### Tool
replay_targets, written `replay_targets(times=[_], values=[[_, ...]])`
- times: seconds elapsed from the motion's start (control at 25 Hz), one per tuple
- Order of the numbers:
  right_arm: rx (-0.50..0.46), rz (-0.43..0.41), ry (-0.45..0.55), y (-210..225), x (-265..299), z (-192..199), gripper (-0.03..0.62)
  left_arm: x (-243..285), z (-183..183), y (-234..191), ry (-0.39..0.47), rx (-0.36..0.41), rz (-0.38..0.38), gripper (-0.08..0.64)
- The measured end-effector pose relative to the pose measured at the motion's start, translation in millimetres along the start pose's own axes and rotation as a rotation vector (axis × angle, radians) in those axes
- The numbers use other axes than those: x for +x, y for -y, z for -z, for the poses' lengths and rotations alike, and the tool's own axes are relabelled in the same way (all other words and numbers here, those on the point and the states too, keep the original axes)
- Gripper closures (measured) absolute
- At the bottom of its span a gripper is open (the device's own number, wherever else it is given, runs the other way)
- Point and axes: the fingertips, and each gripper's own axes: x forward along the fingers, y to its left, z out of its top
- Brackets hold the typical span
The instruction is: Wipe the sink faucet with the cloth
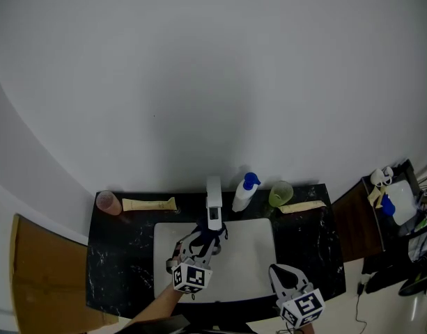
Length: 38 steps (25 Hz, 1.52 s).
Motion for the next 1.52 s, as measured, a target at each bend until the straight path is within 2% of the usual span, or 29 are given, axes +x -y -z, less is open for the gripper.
replay_targets(times=[0.12, 0.28, 0.64, 0.84, 0.96, 1.12, 1.24, 1.4, 1.44, 1.52], values=[[-0.005, -0.01, 0.004, -5, 3, -2, 0.586, 30, -5, -27, -0.009, -0.008, -0.047, 0.442], [-0.001, -0.017, 0.004, -11, 4, 2, 0.586, 42, -17, -31, 0.012, 0.051, -0.024, 0.442], [0.012, 0.01, 0.007, -3, -2, 1, 0.586, -29, -10, 10, 0.043, 0.061, 0.03, 0.442], [0.003, 0.003, 0.01, -8, -1, -2, 0.586, 7, 2, -19, -0.01, -0.018, -0.012, 0.442], [0.001, -0.001, 0.01, -13, 0, -3, 0.586, 30, -8, -28, -0.011, -0.004, -0.006, 0.442], [0.01, -0.001, 0.011, -15, -2, 1, 0.586, 26, -17, -19, 0.01, 0.021, 0.012, 0.442], [0.01, 0.0, 0.011, -13, -2, 0, 0.586, 5, -15, -2, 0.025, 0.047, 0.045, 0.442], [0.008, -0.003, 0.014, -10, 1, 0, 0.586, -18, -10, 38, 0.051, 0.145, 0.164, 0.442], [0.005, -0.006, 0.016, -11, 3, -1, 0.586, -19, -5, 41, 0.042, 0.136, 0.172, 0.442], [0.002, -0.011, 0.021, -11, 5, -3, 0.586, -11, 6, 36, 0.005, 0.067, 0.176, 0.442]])
